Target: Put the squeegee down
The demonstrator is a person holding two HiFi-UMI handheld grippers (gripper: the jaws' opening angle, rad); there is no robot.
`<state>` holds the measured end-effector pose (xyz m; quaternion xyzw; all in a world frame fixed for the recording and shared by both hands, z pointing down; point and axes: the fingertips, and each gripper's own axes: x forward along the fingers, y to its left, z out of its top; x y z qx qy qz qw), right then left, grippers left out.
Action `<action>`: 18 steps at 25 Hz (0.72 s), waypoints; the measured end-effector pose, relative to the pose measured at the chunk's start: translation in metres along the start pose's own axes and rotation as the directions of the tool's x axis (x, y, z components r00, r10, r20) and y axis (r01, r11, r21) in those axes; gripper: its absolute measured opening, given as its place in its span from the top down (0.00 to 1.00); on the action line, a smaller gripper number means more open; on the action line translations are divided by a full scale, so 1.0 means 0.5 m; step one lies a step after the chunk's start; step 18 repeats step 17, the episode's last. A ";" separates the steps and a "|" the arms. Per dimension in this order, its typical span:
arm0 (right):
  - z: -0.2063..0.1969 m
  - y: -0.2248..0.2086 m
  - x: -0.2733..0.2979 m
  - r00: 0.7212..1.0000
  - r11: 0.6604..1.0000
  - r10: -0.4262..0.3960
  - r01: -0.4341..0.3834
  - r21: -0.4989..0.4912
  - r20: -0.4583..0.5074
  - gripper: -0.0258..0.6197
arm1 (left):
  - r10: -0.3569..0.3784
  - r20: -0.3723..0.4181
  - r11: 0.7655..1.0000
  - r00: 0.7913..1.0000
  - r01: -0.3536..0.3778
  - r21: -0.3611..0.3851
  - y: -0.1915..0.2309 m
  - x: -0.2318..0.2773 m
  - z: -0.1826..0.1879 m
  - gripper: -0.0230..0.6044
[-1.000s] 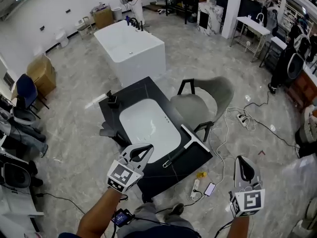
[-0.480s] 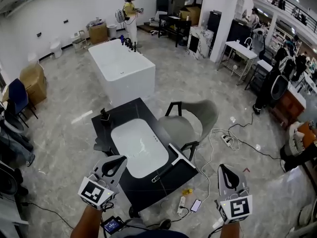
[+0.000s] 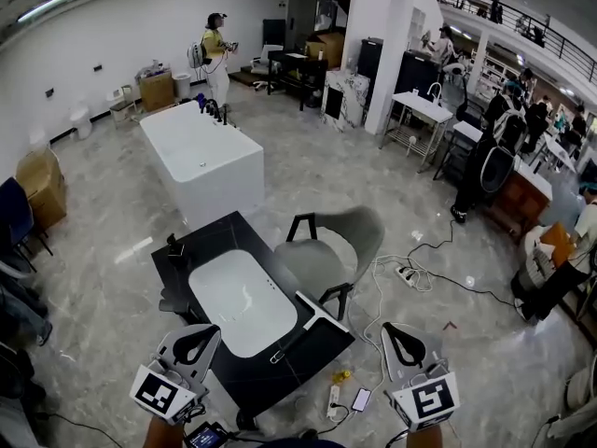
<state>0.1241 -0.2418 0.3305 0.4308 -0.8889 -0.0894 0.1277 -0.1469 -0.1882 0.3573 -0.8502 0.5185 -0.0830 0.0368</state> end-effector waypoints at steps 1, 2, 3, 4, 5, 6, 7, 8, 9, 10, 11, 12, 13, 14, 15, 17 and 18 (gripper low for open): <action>0.000 -0.004 -0.003 1.000 1.000 -0.002 0.002 0.002 -0.001 0.95 | -0.003 -0.001 1.000 1.000 0.003 -0.004 -0.003 0.001 -0.001 0.95; -0.004 -0.006 -0.005 1.000 1.000 0.000 0.000 0.006 -0.002 0.95 | -0.007 0.000 1.000 1.000 0.007 -0.007 -0.005 0.003 0.001 0.95; -0.008 -0.007 -0.008 1.000 1.000 0.001 -0.001 0.009 -0.006 0.95 | -0.014 0.002 1.000 1.000 0.014 -0.008 -0.007 0.006 0.001 0.95; -0.010 -0.009 -0.009 1.000 1.000 -0.001 0.001 0.012 -0.009 0.95 | -0.024 0.007 1.000 1.000 0.024 -0.009 -0.010 0.008 -0.002 0.95; -0.011 -0.011 -0.009 1.000 1.000 -0.006 0.006 0.016 -0.010 0.95 | -0.033 0.012 0.999 0.999 0.033 -0.009 -0.011 0.010 -0.005 0.95; -0.014 -0.013 -0.009 1.000 1.000 -0.009 0.010 0.023 -0.010 0.95 | -0.039 0.013 0.999 0.999 0.039 -0.009 -0.012 0.013 -0.007 0.95; -0.020 -0.014 -0.009 1.000 1.000 -0.010 0.010 0.029 -0.013 0.95 | -0.043 0.013 0.999 0.999 0.043 -0.010 -0.013 0.017 -0.008 0.95; -0.026 -0.017 -0.010 1.000 1.000 -0.009 0.009 0.030 -0.018 0.95 | -0.046 0.012 0.999 0.999 0.046 -0.010 -0.016 0.021 -0.009 0.95; -0.029 -0.019 -0.012 1.000 1.000 -0.007 0.008 0.026 -0.025 0.95 | -0.050 0.011 0.999 0.999 0.050 -0.012 -0.019 0.026 -0.010 0.95; -0.031 -0.021 -0.014 0.999 1.000 -0.007 0.008 0.020 -0.031 0.95 | -0.054 0.011 0.998 0.999 0.054 -0.014 -0.023 0.030 -0.012 0.95; -0.032 -0.022 -0.015 0.999 1.000 -0.008 0.009 0.018 -0.034 0.95 | -0.057 0.011 0.998 0.998 0.057 -0.017 -0.027 0.034 -0.015 0.95; -0.034 -0.024 -0.016 0.999 1.000 -0.010 0.010 0.018 -0.036 0.95 | -0.061 0.011 0.998 0.998 0.061 -0.019 -0.029 0.037 -0.018 0.95; -0.035 -0.024 -0.015 0.999 1.000 -0.011 0.011 0.017 -0.037 0.95 | -0.066 0.009 0.998 0.998 0.066 -0.016 -0.031 0.040 -0.019 0.95; -0.036 -0.024 -0.014 0.999 1.000 -0.011 0.012 0.016 -0.037 0.95 | -0.070 0.006 0.997 0.998 0.070 -0.011 -0.031 0.043 -0.019 0.95; -0.038 -0.024 -0.012 0.999 1.000 -0.012 0.013 0.018 -0.037 0.95 | -0.073 0.004 0.997 0.997 0.073 -0.008 -0.031 0.046 -0.021 0.95; -0.043 -0.024 -0.008 0.999 1.000 -0.013 0.014 0.021 -0.038 0.95 | -0.079 -0.001 0.997 0.997 0.079 -0.005 -0.030 0.051 -0.025 0.95; -0.043 -0.024 -0.008 0.999 1.000 -0.013 0.014 0.021 -0.038 0.95 | -0.079 -0.001 0.997 0.997 0.079 -0.005 -0.030 0.051 -0.025 0.95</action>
